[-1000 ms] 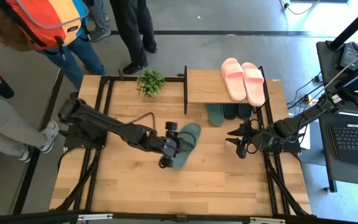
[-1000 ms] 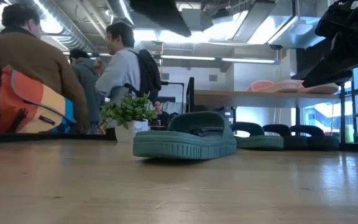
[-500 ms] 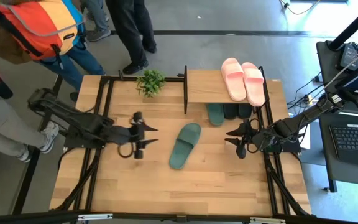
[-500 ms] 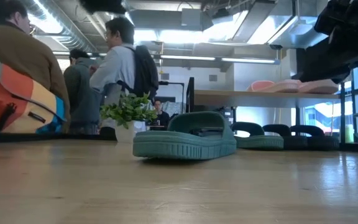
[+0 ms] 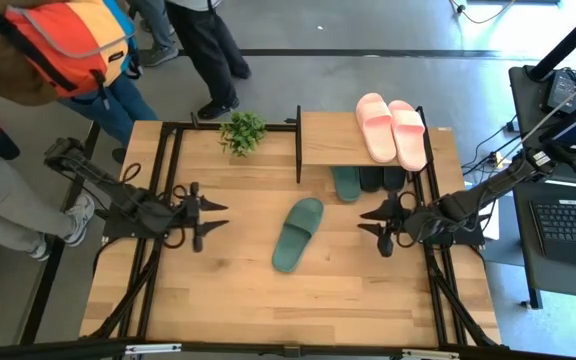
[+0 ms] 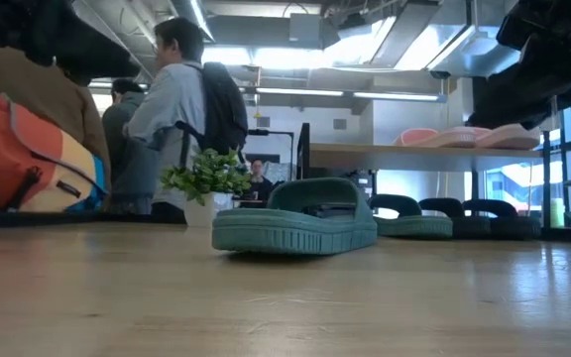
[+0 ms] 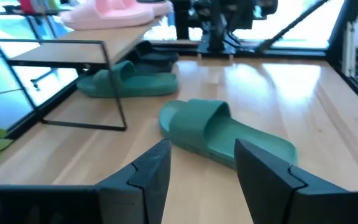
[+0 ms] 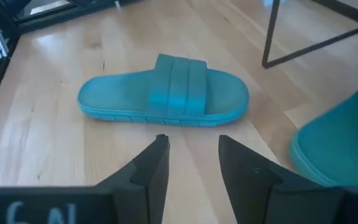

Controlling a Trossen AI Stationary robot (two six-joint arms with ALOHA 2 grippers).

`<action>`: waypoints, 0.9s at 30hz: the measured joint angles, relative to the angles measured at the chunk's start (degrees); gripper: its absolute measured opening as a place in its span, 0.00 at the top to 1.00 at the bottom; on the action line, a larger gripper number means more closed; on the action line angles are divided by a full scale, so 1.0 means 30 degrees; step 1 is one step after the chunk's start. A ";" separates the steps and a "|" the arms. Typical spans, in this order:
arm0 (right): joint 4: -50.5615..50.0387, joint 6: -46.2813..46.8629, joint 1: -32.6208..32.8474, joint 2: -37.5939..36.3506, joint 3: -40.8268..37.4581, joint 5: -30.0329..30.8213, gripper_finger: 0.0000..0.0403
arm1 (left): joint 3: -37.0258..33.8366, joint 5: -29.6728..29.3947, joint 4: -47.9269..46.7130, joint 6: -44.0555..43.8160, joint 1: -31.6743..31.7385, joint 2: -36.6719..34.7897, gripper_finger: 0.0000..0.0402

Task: Pick and place slides into the shelf
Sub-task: Put the green slide under the shelf

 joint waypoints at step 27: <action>1.0079 -0.4148 -0.0057 0.7697 0.0342 0.0946 0.32 | -0.3607 -0.0314 0.0085 -0.0066 -0.0388 -0.5538 0.58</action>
